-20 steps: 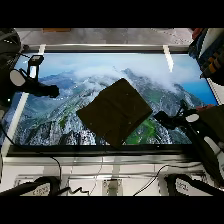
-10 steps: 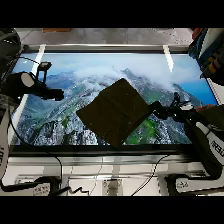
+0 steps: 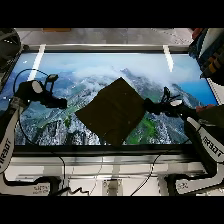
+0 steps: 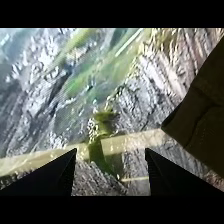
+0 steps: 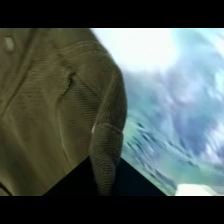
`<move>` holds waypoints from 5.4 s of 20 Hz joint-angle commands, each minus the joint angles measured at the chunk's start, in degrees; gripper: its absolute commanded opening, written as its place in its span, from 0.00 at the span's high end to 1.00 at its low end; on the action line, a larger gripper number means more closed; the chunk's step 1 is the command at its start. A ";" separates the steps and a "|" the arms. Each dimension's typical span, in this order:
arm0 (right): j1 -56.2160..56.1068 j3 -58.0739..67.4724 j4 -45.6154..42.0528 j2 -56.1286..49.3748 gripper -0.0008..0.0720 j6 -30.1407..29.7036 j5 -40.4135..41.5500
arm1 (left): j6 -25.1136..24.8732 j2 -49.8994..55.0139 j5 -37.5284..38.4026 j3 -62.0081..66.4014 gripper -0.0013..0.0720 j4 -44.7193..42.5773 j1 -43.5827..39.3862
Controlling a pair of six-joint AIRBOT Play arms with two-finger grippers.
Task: Fold the clothes and pants, and hang the long-sleeved shirts on hangers.
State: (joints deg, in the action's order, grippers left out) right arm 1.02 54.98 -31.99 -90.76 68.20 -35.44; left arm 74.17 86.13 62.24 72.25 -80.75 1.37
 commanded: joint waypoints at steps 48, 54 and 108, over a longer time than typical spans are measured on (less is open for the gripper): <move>-1.05 15.72 -13.27 0.22 0.92 0.13 4.11 | -11.08 -3.85 22.08 -5.64 0.93 22.43 -7.30; -0.98 15.74 -15.08 0.28 0.26 0.04 3.96 | -10.88 3.28 19.06 -6.45 0.27 27.43 -9.86; 7.74 -29.68 10.32 14.75 0.92 -16.65 -20.76 | -19.15 -3.43 -2.40 -21.33 0.10 25.90 -1.03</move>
State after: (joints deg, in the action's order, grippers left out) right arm 8.78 25.23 -23.27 -76.14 51.75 -55.40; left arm 55.29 81.67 62.28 50.94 -55.13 0.84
